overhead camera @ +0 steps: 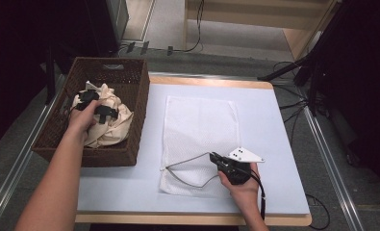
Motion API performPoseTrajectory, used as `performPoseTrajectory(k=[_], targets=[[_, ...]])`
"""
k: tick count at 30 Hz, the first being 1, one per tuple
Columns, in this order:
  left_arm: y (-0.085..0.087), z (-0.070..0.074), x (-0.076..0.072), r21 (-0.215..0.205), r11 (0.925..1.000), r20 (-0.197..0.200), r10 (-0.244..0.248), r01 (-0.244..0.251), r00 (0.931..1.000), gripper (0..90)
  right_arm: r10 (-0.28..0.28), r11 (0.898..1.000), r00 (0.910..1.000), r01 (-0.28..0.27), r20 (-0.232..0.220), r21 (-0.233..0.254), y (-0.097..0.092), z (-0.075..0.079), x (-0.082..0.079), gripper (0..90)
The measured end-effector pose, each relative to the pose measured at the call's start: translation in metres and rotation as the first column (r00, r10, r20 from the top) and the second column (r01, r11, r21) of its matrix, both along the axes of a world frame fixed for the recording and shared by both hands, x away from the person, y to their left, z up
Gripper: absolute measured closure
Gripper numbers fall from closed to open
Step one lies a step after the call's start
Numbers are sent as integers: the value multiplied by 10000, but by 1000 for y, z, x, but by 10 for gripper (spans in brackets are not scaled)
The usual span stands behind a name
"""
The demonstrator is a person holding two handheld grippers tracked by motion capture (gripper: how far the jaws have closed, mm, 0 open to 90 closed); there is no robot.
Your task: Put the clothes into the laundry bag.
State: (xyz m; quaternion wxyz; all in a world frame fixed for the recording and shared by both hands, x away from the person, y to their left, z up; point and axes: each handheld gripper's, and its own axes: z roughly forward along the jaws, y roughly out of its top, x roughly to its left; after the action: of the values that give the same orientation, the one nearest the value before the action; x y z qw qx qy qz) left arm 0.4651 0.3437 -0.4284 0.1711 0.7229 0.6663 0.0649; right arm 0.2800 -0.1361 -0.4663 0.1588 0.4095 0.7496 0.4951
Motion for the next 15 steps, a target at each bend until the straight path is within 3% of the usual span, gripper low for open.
performPoseTrajectory(k=[2,7,10,11,12,13,15], targets=[[0,-1,0,-133,9999,-124,0,-1,9999,0,-5,10000,10000,5,-3,-1,0,0,0,864],[-8,-3,0,165,9991,-189,-398,401,9990,27,42,10000,10000,-42,35,1,1,0,0,864],[-11,0,-3,686,9946,113,-790,780,9968,148,3,10000,10000,-3,3,30,1,0,1,864],[-10,2,-4,513,9954,304,-825,809,9961,236,3,10000,10000,-3,20,23,1,0,0,864],[-11,3,-5,69,9963,421,-864,862,9954,333,13,10000,10000,-13,29,18,1,0,0,864],[-13,4,-6,168,9944,421,-1054,1048,9935,368,11,10000,10000,-11,32,20,0,0,0,864],[-22,4,-7,-45,9879,546,-1545,1550,9865,463,-3,10000,10000,3,11,36,0,0,1,864]])
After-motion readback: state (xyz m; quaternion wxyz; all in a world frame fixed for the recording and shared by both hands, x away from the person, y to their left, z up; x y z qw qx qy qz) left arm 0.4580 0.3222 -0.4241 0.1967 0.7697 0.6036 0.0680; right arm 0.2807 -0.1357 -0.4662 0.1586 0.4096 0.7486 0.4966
